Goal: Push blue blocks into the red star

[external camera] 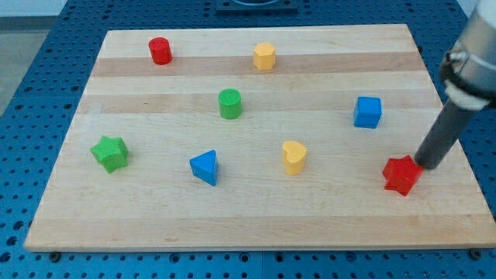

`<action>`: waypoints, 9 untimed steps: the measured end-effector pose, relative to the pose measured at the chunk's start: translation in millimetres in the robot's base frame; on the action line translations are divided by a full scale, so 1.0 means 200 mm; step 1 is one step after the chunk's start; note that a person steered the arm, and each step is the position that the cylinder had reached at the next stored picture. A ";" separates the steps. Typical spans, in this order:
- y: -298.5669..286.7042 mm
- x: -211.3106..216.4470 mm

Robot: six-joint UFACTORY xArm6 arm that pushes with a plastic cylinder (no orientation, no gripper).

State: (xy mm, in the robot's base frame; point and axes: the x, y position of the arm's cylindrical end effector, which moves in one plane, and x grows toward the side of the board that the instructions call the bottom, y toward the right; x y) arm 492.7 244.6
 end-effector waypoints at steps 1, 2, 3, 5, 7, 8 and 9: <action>-0.06 -0.39; -0.07 -0.74; -0.32 -0.48; -0.39 -0.42; -0.44 -0.28; -0.46 -0.28; -0.64 -0.29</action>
State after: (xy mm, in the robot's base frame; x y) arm 435.2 116.2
